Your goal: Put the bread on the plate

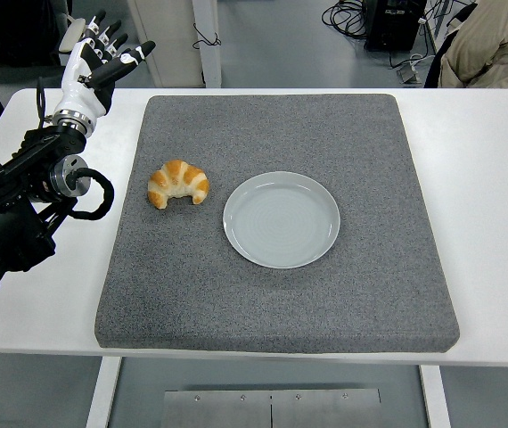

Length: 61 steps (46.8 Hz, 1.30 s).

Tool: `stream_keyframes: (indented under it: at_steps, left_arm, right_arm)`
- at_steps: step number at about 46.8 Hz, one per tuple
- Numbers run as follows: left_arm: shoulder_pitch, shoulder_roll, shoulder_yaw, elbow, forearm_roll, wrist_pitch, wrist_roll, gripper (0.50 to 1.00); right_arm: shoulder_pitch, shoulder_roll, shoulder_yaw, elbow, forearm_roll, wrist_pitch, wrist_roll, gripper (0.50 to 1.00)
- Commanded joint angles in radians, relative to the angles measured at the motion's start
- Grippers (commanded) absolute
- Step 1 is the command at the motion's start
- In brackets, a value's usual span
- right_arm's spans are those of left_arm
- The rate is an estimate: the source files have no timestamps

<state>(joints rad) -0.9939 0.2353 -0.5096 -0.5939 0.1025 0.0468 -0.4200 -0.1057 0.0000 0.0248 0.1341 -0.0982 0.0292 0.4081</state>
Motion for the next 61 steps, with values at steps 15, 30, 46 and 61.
stream_keyframes:
  at_steps: [15, 30, 46, 61]
  left_arm:
    - [-0.031, 0.113, 0.152, -0.141, 0.17, 0.021, 0.079, 0.965]
    - [-0.04, 0.22, 0.18, -0.224, 0.428, 0.019, 0.122, 0.963]
    - [-0.124, 0.305, 0.258, -0.257, 0.591, -0.082, 0.142, 0.963]
    - [-0.172, 0.34, 0.341, -0.28, 0.749, -0.157, 0.144, 0.963]
  right_arm:
    - [0.0, 0.0, 0.0, -0.001, 0.0, 0.0, 0.0, 1.0]
    - [0.0, 0.0, 0.0, 0.001, 0.0, 0.0, 0.0, 1.0]
    - [0.0, 0.0, 0.0, 0.001, 0.0, 0.0, 0.0, 1.0]
    - [0.0, 0.0, 0.0, -0.001, 0.0, 0.0, 0.0, 1.0]
